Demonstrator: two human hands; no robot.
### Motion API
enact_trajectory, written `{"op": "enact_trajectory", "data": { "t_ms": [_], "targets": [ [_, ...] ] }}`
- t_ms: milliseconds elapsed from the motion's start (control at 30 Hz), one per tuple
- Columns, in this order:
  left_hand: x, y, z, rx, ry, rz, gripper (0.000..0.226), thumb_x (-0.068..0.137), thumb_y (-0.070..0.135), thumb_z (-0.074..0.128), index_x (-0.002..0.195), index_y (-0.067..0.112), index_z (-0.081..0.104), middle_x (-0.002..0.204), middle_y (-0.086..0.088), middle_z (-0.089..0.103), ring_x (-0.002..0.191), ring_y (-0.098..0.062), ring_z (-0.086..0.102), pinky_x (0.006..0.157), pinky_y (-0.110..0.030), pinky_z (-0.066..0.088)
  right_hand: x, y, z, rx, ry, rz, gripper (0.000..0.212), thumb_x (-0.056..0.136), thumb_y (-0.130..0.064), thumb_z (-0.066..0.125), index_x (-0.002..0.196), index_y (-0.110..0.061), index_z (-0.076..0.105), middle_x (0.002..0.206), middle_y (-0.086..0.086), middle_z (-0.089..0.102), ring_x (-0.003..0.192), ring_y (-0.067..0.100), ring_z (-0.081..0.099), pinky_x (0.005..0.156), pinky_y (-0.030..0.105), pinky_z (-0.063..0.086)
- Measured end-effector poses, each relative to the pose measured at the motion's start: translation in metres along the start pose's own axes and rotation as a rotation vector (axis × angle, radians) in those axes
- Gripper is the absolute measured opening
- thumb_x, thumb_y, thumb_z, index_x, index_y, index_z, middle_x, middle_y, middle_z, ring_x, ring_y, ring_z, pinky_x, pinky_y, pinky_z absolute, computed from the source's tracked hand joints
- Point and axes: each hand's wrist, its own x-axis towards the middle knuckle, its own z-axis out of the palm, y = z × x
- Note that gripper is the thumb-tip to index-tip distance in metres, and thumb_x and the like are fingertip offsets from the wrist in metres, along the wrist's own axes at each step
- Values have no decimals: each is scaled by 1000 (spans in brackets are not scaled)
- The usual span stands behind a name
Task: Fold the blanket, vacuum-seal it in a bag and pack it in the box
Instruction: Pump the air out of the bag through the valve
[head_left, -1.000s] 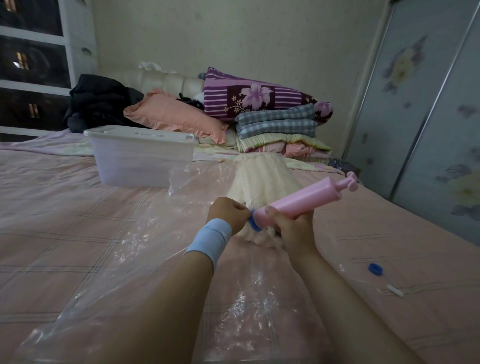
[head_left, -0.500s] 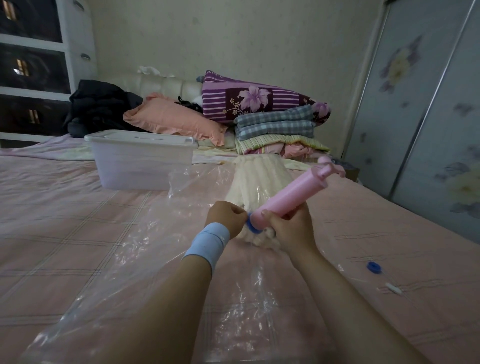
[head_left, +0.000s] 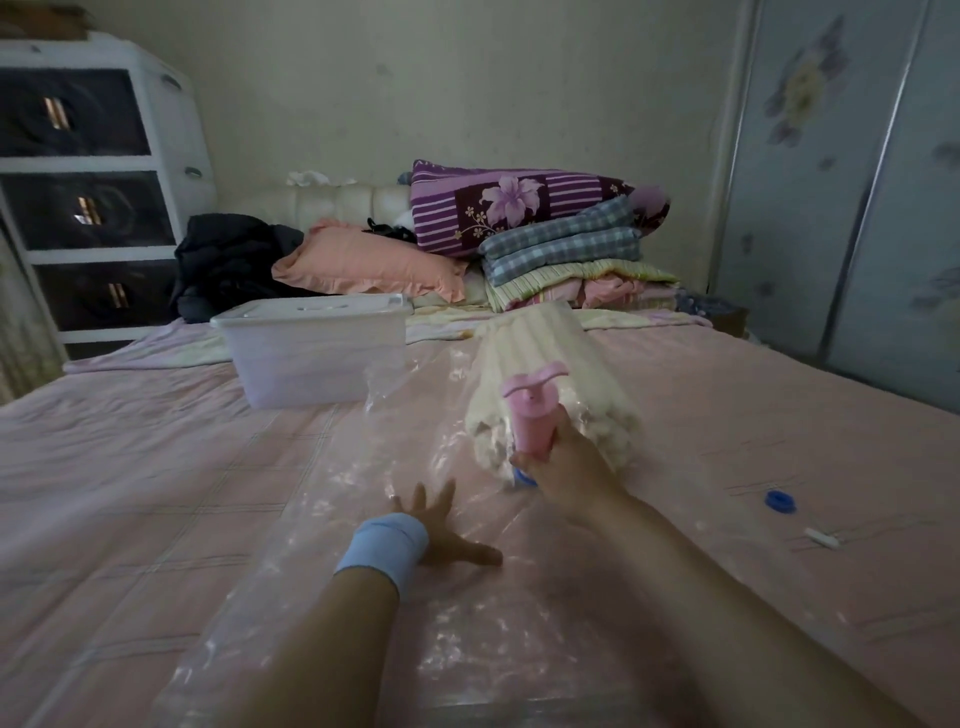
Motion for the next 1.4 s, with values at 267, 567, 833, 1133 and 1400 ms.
{"op": "enact_trajectory", "data": {
  "t_ms": [267,567,833,1133,1400],
  "targets": [
    [-68,70,-56,-808,522,743,60,74,20,82,123,37,53,114,19,55,103,7,54,85,-11,48,0,3,-3,-61,-90,-121,39,89,-46,53,126,-33,47,112,-13,60,97,6,62,83,40,56],
    [-81,106,-54,-955,780,682,31,69,24,69,97,33,63,93,10,70,88,-14,67,79,-31,56,-28,-70,-69,177,234,-317,75,73,-10,46,144,-33,45,131,-10,52,111,7,55,88,17,47],
    [-85,120,-49,-699,737,594,25,87,4,54,103,21,63,86,6,67,82,-18,63,69,-12,47,-30,-54,-68,-325,247,-515,35,90,-24,71,123,-15,67,115,4,52,105,20,52,85,33,51],
    [-74,120,-47,-934,620,625,42,67,17,83,102,36,68,96,12,72,92,-12,67,85,-24,54,-35,-71,-104,-354,471,-735,18,96,-20,53,98,-13,70,97,4,60,87,19,55,68,33,52],
    [-76,108,-50,-863,568,633,30,74,8,70,90,32,65,83,12,69,83,-11,64,81,-22,53,-39,-60,-73,-466,258,-556,45,91,-27,34,120,-15,67,116,6,60,99,23,57,80,41,55]
  ]
}}
